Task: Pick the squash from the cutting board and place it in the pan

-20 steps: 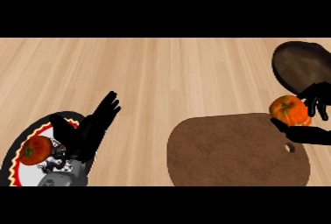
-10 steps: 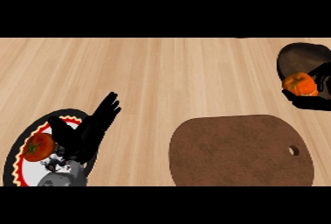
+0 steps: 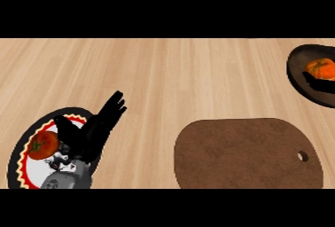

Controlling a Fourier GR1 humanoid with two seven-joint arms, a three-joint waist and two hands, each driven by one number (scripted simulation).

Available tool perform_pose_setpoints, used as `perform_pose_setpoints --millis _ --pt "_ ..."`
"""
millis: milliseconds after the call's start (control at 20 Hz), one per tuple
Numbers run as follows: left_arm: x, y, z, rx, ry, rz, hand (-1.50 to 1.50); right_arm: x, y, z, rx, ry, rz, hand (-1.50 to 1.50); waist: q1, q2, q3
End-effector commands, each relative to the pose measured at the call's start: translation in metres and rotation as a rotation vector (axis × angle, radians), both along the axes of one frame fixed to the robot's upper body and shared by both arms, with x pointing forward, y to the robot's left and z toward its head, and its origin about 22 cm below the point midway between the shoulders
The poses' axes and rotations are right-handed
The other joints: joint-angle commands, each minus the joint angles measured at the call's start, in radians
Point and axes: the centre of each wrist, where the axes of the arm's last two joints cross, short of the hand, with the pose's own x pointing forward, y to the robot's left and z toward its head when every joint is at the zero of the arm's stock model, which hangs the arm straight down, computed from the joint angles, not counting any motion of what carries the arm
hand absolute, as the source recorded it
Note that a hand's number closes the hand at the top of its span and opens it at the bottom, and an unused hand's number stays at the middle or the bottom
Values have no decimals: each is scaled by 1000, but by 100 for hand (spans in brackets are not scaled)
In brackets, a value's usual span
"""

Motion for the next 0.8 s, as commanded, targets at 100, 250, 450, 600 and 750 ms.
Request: perform_pose_setpoints --millis 100,250,450,600,750 --pt "-9 3 4 -7 -15 -30 0 4 -19 1 21 -32 -54 150 30 7 2" --pt "3 -20 5 -11 -22 -51 0 9 -11 -7 -3 -47 -73 150 37 19 4" --pt "3 -14 9 4 -32 -63 0 -15 -46 -9 -18 224 -161 -150 64 30 2" --pt "6 -8 11 -3 -36 -65 0 -16 -49 -8 0 292 -140 -150 74 34 4" --pt "10 -5 9 -9 -31 -58 0 -10 -38 -15 66 297 -77 -150 55 28 5"
